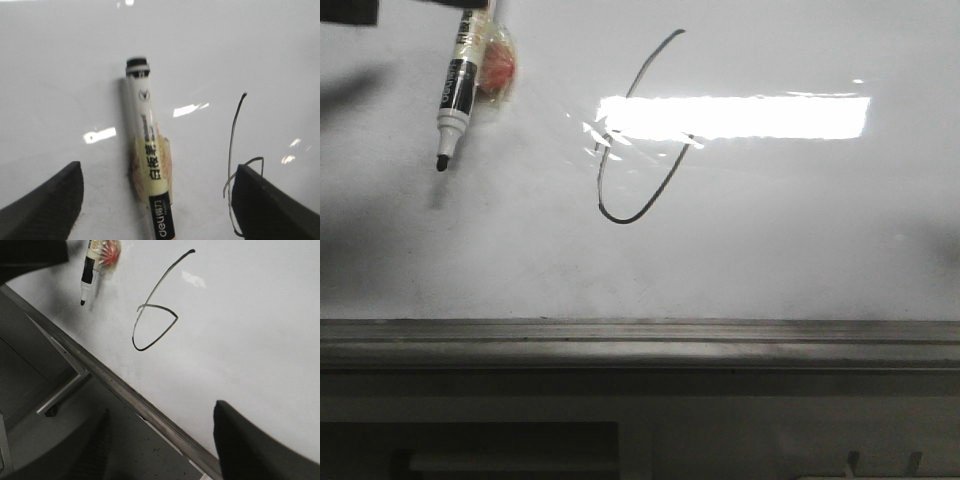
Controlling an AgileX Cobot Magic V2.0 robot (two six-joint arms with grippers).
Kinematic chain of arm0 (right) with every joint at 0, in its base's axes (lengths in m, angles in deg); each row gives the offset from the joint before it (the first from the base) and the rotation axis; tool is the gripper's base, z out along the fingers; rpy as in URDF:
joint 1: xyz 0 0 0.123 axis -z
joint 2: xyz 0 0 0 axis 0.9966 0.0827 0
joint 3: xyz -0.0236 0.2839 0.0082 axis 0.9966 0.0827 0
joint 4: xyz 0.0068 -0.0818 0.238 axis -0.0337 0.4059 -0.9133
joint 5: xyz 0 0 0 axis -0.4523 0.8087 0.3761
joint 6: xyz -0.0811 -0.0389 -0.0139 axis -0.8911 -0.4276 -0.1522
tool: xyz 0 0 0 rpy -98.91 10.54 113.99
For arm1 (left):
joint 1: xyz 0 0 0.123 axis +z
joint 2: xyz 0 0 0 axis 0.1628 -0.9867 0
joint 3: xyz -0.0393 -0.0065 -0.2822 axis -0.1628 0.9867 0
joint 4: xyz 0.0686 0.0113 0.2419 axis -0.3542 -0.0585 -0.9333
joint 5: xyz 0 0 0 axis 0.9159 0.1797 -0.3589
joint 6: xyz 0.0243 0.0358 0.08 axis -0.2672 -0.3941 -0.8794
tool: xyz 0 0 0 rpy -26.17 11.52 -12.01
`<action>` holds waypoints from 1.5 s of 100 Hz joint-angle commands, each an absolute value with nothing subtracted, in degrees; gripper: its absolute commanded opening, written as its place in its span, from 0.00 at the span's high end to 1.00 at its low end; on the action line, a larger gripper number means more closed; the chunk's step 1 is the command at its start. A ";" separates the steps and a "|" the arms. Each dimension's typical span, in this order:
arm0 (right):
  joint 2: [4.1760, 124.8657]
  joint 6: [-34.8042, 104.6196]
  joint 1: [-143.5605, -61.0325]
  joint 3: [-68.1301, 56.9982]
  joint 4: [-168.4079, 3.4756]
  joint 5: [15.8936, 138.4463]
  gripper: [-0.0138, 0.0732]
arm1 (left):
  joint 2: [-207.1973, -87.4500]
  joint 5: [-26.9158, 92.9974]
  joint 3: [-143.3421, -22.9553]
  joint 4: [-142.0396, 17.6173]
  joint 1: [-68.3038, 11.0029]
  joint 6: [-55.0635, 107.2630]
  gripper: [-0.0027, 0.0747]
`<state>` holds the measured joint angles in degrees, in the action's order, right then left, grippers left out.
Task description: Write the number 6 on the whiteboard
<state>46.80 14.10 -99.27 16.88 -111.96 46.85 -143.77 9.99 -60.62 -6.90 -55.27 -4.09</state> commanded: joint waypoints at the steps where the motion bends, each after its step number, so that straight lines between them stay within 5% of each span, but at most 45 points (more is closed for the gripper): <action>1: 45.54 13.90 -99.03 15.35 -114.12 48.83 0.39 | -138.57 8.74 -61.04 -7.71 -55.10 -8.18 0.26; 11: 43.36 13.90 -99.03 15.35 -114.41 50.35 0.48 | -132.87 8.74 -58.84 -7.71 -55.10 -10.14 0.31; 19: 41.25 13.90 -99.03 15.35 -114.41 51.94 0.64 | -128.82 8.74 -56.38 -7.71 -55.10 -10.14 0.41; 30: 37.50 13.90 -99.03 16.82 -114.41 54.84 0.92 | -123.24 9.17 -52.04 -7.43 -55.10 -10.14 0.67; 41: 31.70 13.80 -99.03 21.39 -114.41 60.31 0.92 | -118.30 10.38 -47.38 -7.31 -55.10 -10.14 1.00; 81: 8.87 12.63 -99.03 39.57 -114.41 72.88 0.92 | -98.45 11.99 -37.12 -7.31 -55.10 -10.14 0.99; 150: 7.86 12.63 -99.03 41.50 -114.53 73.01 0.92 | -95.96 10.36 -37.12 -5.82 -55.10 -10.14 0.99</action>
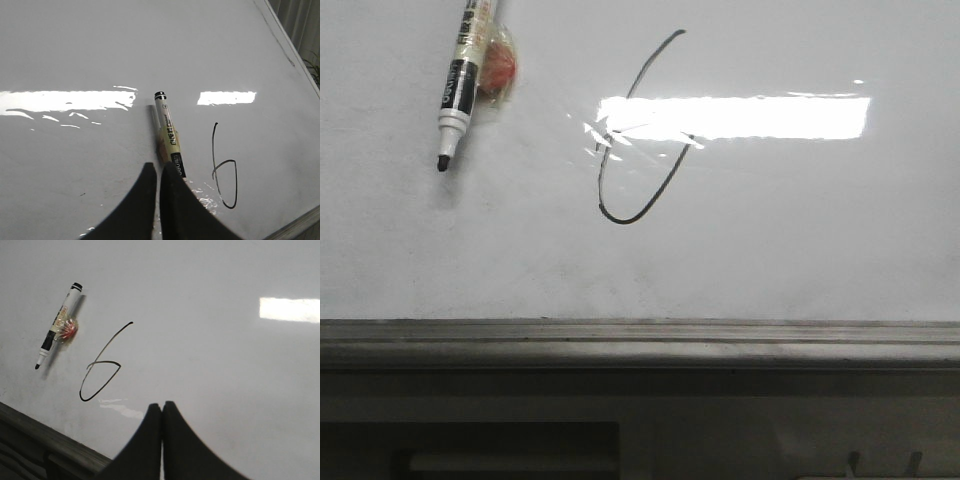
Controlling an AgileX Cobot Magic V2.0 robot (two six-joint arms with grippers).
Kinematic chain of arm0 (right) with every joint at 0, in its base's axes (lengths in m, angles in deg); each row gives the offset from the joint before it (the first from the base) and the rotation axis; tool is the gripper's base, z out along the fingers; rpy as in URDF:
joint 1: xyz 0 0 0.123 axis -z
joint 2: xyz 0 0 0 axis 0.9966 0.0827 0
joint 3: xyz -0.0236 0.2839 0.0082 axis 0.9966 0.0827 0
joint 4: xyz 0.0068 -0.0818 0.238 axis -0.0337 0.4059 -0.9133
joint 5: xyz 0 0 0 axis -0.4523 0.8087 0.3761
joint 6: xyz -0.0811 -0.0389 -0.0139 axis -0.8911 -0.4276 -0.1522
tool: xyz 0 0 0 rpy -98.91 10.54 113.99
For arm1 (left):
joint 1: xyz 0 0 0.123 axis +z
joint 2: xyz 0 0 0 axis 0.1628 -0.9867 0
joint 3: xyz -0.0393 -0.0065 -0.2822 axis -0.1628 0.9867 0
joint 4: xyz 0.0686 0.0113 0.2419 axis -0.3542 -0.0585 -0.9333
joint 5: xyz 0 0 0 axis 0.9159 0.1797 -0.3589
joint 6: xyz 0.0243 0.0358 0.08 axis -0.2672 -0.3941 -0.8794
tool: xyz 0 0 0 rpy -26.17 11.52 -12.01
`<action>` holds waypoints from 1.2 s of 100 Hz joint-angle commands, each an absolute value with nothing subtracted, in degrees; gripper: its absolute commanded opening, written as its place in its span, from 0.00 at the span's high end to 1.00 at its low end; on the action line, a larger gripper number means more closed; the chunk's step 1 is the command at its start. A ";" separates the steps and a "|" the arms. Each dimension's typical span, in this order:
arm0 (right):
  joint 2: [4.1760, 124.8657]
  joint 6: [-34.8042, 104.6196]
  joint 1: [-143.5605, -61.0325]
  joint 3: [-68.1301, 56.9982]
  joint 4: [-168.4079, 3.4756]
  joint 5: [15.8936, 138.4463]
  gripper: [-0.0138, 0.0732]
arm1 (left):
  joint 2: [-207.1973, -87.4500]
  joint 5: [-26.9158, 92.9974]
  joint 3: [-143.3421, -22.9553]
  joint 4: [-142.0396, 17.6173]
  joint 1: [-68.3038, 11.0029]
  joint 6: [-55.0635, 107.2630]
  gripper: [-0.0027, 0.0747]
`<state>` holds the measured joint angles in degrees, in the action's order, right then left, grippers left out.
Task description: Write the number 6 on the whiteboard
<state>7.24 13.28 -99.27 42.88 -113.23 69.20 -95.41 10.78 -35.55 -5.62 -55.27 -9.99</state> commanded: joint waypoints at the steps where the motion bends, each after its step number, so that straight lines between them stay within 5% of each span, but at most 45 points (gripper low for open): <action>1: 7.86 12.63 -99.03 41.50 -114.53 73.01 0.92 | -95.96 10.36 -37.12 -5.82 -55.10 -10.14 0.99; 52: 7.86 12.63 -99.03 41.50 -114.53 73.01 0.92 | -95.96 10.36 -36.99 -6.13 -55.10 -10.14 0.99; 68: 7.86 12.63 -99.03 41.50 -114.53 73.01 0.92 | -96.10 10.92 -35.78 -23.79 -54.15 -3.66 0.99; 96: 7.86 12.63 -99.03 41.50 -114.53 73.01 0.92 | -97.35 12.23 -29.94 -69.24 -36.67 45.18 0.99; 120: 7.86 12.63 -99.03 41.50 -114.53 73.01 0.92 | -93.31 13.36 -26.51 -81.56 -22.71 59.06 0.99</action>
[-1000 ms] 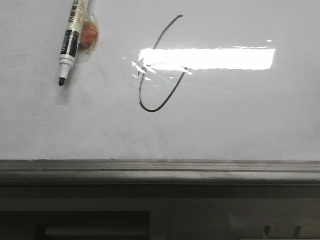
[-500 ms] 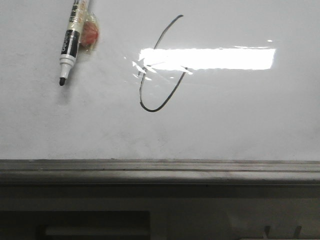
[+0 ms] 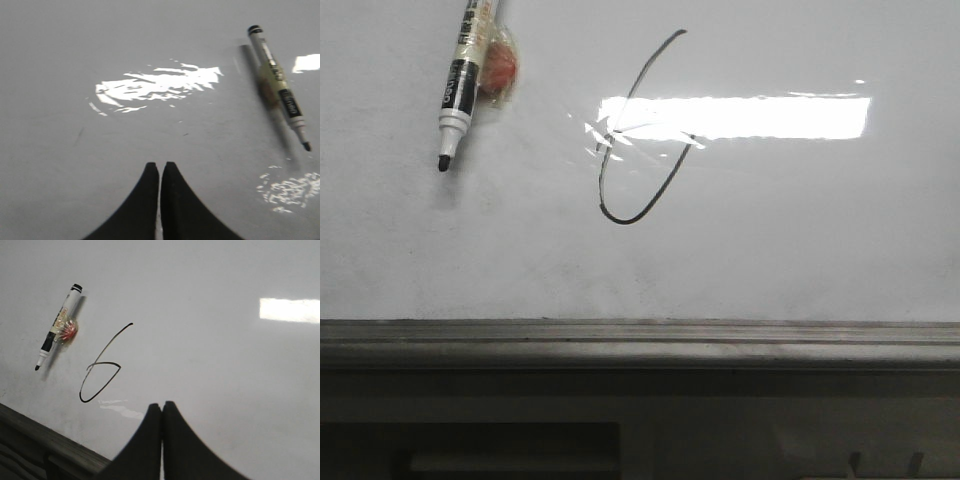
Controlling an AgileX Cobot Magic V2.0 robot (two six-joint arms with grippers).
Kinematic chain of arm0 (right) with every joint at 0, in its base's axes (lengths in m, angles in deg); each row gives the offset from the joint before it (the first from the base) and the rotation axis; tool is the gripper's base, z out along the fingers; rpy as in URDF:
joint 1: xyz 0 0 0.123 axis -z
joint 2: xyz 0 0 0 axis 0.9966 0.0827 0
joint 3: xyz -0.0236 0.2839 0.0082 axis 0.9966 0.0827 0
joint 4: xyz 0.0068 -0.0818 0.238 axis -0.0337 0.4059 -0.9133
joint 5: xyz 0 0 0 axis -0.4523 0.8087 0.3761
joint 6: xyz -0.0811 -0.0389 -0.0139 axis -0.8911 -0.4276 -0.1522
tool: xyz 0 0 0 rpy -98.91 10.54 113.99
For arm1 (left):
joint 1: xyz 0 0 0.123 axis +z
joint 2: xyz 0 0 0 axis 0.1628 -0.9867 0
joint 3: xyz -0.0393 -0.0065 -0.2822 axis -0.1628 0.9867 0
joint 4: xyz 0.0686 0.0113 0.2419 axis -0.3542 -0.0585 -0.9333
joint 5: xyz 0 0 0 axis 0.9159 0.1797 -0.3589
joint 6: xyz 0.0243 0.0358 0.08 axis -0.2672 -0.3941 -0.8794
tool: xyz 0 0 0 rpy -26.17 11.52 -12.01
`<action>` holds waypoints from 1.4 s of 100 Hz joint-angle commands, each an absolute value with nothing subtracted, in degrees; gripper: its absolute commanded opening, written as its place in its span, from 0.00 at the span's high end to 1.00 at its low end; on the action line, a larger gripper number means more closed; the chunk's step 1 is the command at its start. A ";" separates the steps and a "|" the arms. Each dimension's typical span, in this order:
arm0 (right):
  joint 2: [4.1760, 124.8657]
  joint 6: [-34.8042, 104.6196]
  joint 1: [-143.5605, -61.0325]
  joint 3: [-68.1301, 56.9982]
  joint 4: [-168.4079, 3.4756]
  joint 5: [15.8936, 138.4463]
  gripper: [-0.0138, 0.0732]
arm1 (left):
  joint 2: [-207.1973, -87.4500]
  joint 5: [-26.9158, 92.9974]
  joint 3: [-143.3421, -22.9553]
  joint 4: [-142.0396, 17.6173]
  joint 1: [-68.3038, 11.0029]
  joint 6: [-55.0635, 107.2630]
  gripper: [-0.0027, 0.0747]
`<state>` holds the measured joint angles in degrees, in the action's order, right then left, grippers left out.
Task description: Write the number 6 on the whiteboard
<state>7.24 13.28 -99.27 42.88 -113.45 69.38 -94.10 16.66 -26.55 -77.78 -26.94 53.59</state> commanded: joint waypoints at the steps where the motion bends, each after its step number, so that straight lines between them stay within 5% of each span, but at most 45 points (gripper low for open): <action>1: 7.86 12.63 -99.03 41.50 -114.53 73.01 0.92 | -93.01 13.38 -26.40 -81.91 -22.31 59.37 0.99; 39: 7.86 12.63 -99.03 41.50 -114.53 73.11 0.92 | -87.73 18.33 -23.44 -85.61 -8.67 62.30 0.99; 64: 7.86 12.63 -99.03 41.50 -114.53 73.11 0.92 | -87.73 19.27 -23.44 -86.95 -14.71 62.00 0.99; 140: 7.86 12.63 -99.03 41.50 -114.53 73.11 0.92 | -87.73 19.54 -23.44 -84.98 -12.11 62.00 0.99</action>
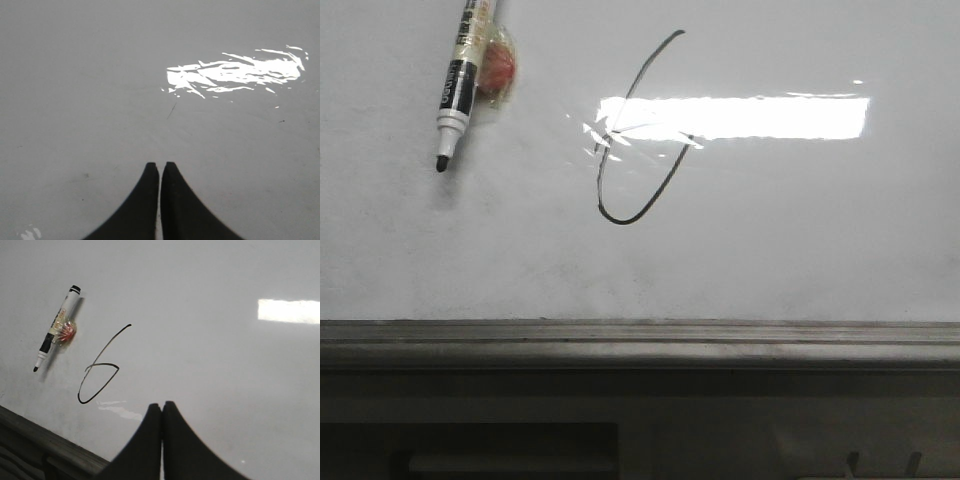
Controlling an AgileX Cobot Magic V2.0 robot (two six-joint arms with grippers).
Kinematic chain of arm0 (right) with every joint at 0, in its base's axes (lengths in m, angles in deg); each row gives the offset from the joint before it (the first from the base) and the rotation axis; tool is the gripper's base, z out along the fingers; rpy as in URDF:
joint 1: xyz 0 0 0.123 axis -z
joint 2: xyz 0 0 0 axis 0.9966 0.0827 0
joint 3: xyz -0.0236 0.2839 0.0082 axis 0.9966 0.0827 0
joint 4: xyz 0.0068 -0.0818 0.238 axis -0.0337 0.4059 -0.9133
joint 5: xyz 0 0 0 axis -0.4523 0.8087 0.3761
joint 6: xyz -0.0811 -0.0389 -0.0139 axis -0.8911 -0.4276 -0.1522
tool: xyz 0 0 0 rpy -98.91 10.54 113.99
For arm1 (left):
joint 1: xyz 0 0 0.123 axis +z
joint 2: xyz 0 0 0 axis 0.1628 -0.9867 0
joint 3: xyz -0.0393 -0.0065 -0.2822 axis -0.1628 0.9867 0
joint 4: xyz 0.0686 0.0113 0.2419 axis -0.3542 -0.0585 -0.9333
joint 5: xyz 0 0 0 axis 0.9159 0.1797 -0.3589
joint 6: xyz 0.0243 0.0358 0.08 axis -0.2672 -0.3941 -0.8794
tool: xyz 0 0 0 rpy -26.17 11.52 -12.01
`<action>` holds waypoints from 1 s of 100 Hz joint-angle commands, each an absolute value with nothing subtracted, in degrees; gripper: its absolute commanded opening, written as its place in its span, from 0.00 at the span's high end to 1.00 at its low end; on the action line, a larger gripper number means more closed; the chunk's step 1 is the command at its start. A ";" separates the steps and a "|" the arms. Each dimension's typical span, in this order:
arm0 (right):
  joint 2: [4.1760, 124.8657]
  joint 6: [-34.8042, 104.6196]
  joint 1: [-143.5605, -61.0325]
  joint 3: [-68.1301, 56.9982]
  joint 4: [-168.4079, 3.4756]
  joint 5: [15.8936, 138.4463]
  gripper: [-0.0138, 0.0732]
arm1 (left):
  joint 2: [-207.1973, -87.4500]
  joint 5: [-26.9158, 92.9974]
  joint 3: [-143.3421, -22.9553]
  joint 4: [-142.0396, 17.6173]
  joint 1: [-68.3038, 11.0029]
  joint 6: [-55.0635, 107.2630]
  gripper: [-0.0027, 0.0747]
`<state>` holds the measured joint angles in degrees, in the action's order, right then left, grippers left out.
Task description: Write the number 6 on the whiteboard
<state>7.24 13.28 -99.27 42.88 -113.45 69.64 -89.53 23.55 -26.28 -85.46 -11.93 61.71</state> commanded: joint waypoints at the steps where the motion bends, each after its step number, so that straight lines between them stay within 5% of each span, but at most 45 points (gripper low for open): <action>1: 7.86 12.63 -99.03 41.50 -114.53 73.11 0.92 | -87.73 19.54 -23.44 -84.98 -12.11 62.00 0.99; 66: 7.86 12.78 -99.03 41.69 -109.77 76.48 0.92 | -87.73 19.54 -23.44 -84.98 -12.11 62.00 0.99; 90: 7.87 42.18 -95.39 46.43 -69.26 87.38 0.92 | -87.73 19.54 -23.44 -84.98 -12.11 62.00 0.99; 100: 7.06 46.44 -92.98 49.76 -65.39 89.74 0.92 | -87.73 19.54 -23.44 -84.98 -12.11 62.00 0.99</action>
